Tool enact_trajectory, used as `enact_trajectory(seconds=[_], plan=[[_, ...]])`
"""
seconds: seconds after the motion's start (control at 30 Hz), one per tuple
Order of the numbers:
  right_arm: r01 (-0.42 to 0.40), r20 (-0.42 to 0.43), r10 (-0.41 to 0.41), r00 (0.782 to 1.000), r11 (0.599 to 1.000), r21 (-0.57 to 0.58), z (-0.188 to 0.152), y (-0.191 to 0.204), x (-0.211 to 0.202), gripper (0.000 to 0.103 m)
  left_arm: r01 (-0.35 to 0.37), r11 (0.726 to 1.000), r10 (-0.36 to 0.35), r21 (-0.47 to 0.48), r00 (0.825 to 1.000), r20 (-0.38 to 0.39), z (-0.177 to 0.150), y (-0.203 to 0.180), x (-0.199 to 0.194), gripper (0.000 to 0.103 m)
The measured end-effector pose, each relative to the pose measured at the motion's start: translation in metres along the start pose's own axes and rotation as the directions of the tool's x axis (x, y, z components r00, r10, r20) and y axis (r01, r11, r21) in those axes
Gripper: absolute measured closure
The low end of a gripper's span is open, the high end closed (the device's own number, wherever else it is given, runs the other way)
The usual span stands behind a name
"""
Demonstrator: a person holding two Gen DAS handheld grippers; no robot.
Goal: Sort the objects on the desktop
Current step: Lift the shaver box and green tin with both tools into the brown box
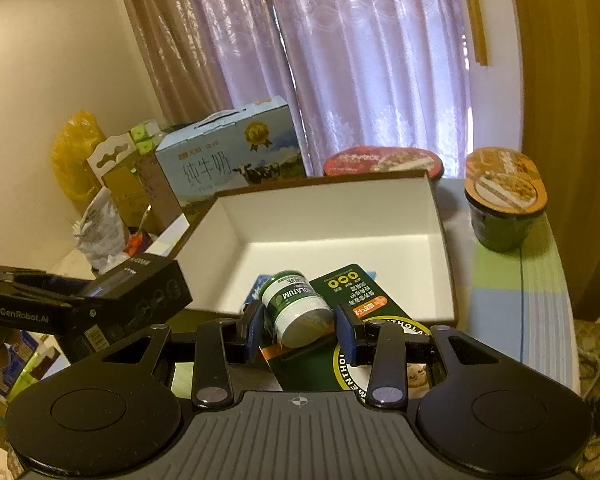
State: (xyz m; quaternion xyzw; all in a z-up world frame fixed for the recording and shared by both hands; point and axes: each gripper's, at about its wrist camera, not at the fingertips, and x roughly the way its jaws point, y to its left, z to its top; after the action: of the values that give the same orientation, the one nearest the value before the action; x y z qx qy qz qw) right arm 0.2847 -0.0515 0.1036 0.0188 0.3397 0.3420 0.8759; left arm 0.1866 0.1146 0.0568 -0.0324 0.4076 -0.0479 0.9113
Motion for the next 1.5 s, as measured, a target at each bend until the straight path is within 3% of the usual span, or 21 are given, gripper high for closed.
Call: enact_trajectory(seconds=[0.3,0.63,1.03,1.27,1.5], plan=[[-0.011,0.004,0.011,1.0,0.999,0.032,0.045,-0.012,0.044,0.067,0.025,1.0,-0.025,-0.01,0.999,0.028,0.052,0.005,0.031,0.027],[0.035,-0.087,-0.028,0.996,0.997,0.076,0.084,-0.037,0.133,0.067,0.009,0.998,-0.012,-0.063,0.999,-0.043,0.099,0.019,0.112,0.027],[0.123,-0.221,-0.093,0.971,0.985,0.124,0.085,-0.064,0.21,0.067,-0.1,0.99,0.08,-0.103,0.98,-0.185,0.115,0.032,0.219,0.027],[0.15,-0.248,-0.117,0.962,0.982,0.119,0.085,-0.07,0.234,0.067,-0.127,0.985,0.1,-0.117,0.973,-0.21,0.115,0.036,0.243,0.027],[0.157,-0.249,-0.122,0.961,0.979,0.128,0.086,-0.072,0.246,0.067,-0.1,0.984,0.066,-0.146,0.973,-0.223,0.114,0.041,0.253,0.027]])
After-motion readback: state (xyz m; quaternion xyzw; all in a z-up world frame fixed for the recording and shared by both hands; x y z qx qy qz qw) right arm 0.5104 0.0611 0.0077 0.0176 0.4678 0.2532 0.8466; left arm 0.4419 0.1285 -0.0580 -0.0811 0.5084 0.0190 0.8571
